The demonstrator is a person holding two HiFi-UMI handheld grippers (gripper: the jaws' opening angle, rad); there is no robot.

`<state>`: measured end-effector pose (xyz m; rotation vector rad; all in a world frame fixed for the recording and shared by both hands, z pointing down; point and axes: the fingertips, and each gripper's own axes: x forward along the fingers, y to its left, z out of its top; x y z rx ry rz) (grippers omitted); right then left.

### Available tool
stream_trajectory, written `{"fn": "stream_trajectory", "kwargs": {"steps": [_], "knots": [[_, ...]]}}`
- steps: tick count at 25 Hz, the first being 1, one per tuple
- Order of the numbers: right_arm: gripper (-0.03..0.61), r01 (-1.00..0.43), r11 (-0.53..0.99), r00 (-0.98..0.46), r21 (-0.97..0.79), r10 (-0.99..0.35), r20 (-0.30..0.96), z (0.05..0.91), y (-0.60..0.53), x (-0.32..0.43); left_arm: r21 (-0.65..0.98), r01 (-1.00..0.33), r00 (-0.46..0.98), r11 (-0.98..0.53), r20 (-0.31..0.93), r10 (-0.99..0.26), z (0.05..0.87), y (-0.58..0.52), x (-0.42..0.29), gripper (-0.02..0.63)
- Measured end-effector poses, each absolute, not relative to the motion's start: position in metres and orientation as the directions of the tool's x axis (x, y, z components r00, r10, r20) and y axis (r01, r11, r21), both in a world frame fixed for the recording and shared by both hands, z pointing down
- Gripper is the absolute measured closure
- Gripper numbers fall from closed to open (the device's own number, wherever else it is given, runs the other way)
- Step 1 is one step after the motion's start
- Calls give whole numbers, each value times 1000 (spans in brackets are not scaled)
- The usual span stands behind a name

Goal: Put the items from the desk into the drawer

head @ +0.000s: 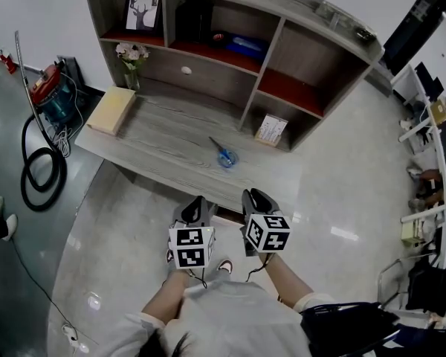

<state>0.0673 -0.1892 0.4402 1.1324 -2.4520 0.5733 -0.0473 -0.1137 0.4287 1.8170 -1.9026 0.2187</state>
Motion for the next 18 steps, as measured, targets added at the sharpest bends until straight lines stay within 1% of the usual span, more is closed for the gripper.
{"fn": "stream_trajectory", "kwargs": {"steps": [10,18], "knots": [[523,-761,628,-599,-162,-586,545,465,-227,57,253,-954,-19,158,479,-877,448,-133,-61,617],[523,-774,609,-580,-174,-571,581,496,-256,52,266,-955,19,133,500,-866,472,-157,-58,617]]}}
